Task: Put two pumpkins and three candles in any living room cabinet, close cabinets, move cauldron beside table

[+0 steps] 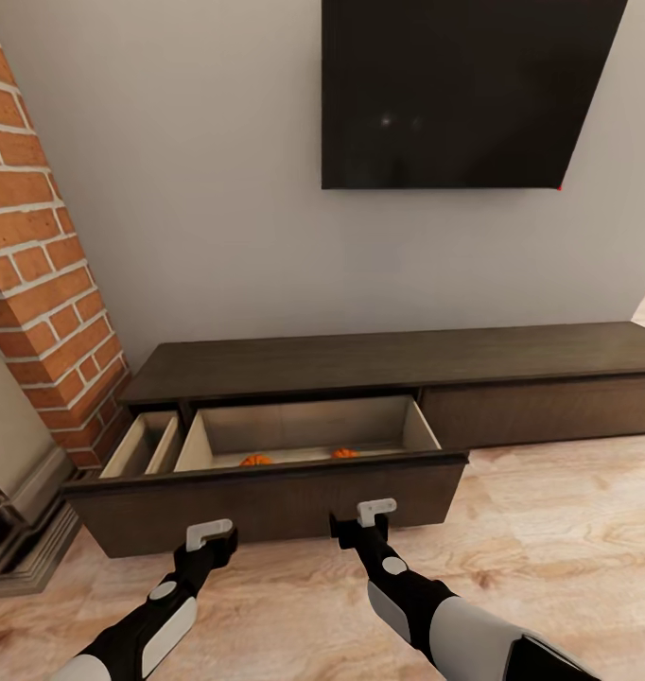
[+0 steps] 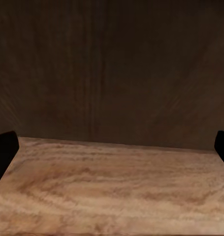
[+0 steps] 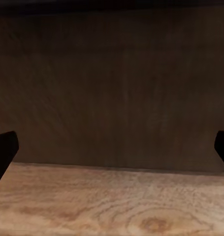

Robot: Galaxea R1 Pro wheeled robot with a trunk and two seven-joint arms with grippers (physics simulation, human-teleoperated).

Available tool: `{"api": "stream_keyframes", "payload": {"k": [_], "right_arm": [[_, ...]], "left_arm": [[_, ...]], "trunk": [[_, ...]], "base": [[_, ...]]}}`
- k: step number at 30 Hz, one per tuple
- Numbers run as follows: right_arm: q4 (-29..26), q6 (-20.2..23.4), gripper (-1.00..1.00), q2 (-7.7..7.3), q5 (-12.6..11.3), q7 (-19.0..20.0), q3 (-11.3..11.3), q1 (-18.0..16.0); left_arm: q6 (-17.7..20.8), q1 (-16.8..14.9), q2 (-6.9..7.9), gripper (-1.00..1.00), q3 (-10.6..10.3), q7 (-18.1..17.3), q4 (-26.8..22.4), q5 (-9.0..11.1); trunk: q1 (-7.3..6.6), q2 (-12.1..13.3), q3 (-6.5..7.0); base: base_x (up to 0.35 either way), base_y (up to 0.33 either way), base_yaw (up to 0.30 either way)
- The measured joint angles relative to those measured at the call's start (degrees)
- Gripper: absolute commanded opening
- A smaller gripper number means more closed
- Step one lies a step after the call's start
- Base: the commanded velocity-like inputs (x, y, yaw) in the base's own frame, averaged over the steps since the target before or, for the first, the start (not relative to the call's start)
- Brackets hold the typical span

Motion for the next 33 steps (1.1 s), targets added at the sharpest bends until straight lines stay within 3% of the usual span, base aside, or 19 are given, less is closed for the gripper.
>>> {"api": "stream_keyframes", "payload": {"k": [7, 15, 33], "right_arm": [[0.5, -2.4, 1.0, -0.01, -0.2, 0.0, -0.1, 0.0], [2.9, -6.7, 1.0, 0.03, -0.1, 0.1, 0.0, 0.7], [4.1, -7.9, 1.0, 0.08, 0.5, 0.1, 0.0, 1.0]], "left_arm": [[-4.2, 0.0, -0.28, 1.0, -0.1, -0.1, 3.5, 0.0], [-4.9, 0.0, -0.32, 1.0, -0.7, -0.1, 3.7, -0.2], [-6.5, 0.0, -0.38, 1.0, -1.0, -0.1, 3.6, -0.2]], "trunk": [[0.0, 0.0, 0.0], [0.0, 0.0, 0.0], [0.0, 0.0, 0.0]], "base": [[0.007, 0.0, 0.0], [0.0, 0.0, 0.0], [0.0, 0.0, 0.0]]}}
